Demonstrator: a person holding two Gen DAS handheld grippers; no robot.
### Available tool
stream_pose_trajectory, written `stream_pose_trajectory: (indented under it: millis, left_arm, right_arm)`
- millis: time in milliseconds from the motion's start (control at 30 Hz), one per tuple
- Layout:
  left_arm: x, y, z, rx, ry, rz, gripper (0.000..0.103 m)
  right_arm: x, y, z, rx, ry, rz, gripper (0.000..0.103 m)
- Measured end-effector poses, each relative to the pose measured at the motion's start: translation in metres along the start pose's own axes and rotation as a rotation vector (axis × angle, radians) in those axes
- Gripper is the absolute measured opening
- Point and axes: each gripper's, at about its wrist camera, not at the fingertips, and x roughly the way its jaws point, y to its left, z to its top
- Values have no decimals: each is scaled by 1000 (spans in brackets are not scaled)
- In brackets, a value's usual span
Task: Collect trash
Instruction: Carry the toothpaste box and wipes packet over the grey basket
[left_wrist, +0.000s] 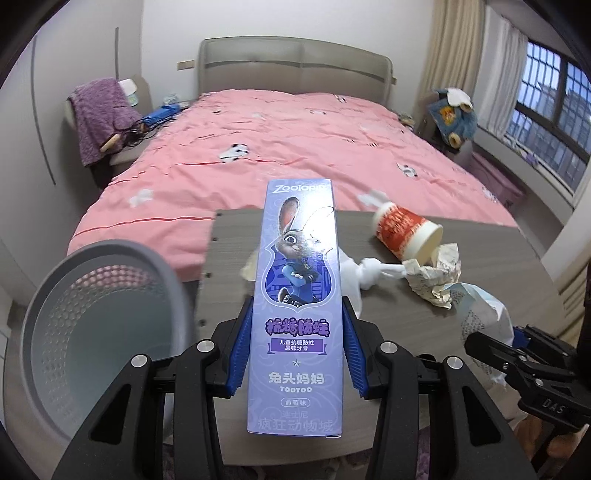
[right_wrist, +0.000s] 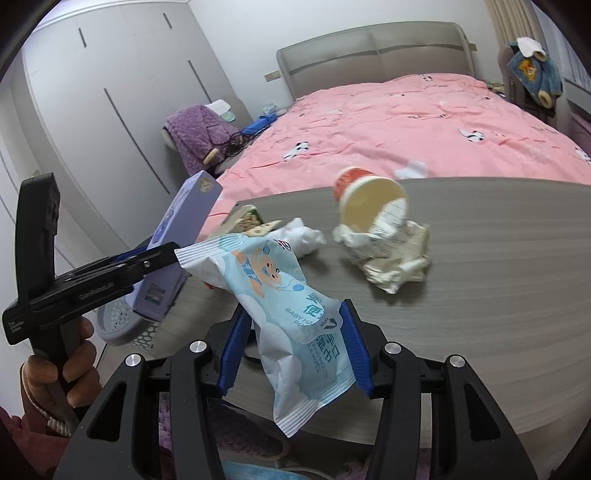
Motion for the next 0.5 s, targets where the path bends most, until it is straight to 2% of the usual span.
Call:
stream_pose_trajectory:
  millis: [333, 500]
  left_arm:
    - [-31, 66, -14, -84, -49, 91, 43]
    - [-39, 106, -24, -120, -48, 178, 43]
  right_arm:
    - [28, 60, 20, -77, 9, 60, 48]
    - [58, 99, 27, -115, 37, 104, 48]
